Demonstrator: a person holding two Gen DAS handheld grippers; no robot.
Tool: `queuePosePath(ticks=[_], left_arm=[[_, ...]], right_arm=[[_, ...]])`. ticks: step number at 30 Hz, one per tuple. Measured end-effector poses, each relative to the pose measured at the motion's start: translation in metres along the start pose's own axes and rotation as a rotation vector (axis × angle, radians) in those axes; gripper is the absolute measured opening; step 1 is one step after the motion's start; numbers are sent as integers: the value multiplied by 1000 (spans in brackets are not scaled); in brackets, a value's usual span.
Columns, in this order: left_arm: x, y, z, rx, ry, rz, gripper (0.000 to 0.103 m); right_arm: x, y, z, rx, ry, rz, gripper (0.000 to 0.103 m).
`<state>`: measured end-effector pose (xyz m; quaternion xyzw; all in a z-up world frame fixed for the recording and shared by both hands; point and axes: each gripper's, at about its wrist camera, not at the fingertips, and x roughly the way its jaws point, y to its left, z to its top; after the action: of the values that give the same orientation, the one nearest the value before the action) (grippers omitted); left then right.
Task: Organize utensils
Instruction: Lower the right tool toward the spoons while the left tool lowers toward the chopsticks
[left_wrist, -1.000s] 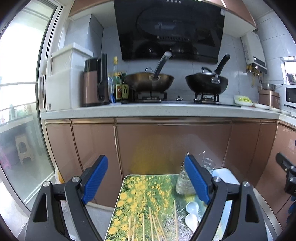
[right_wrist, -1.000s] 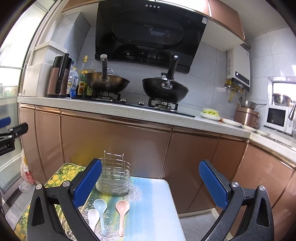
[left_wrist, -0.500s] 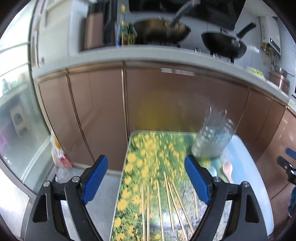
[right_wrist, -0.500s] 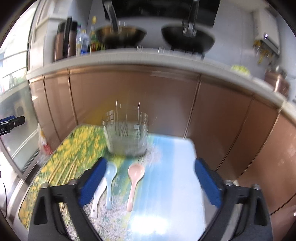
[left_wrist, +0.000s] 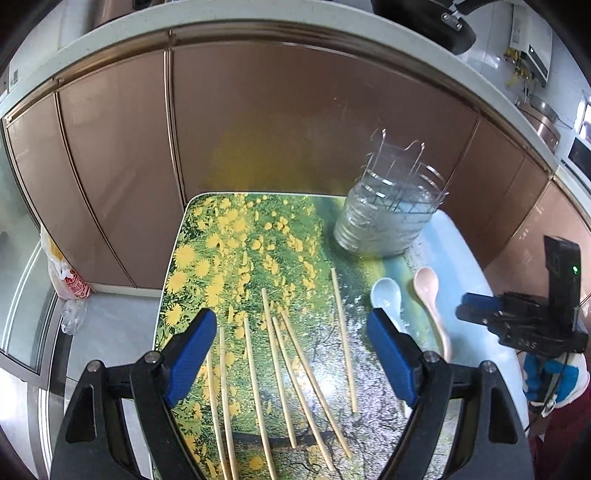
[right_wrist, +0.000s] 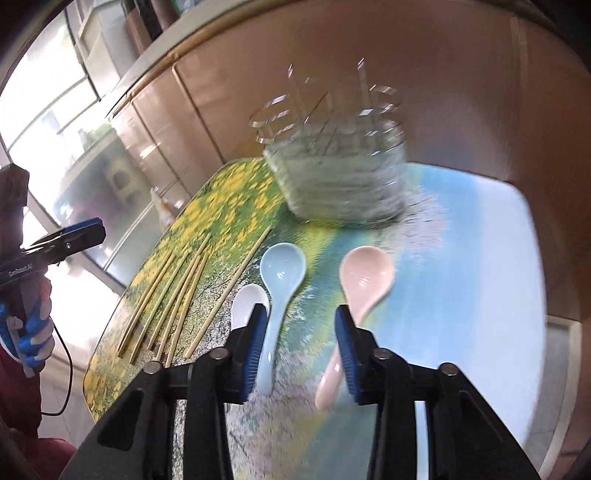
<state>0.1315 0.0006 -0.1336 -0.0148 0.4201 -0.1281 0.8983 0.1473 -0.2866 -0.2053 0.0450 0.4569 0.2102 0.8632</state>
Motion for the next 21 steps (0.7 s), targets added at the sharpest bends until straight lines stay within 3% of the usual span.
queuePosePath(ticks=[10,21], left_arm=[[23,44,2,-66,39,34,82],[52,72,-6,-122,116,60,81]], right_arm=[[73,0,36,-57,67,63,29],[107,-1,50,-110,128,100,29]])
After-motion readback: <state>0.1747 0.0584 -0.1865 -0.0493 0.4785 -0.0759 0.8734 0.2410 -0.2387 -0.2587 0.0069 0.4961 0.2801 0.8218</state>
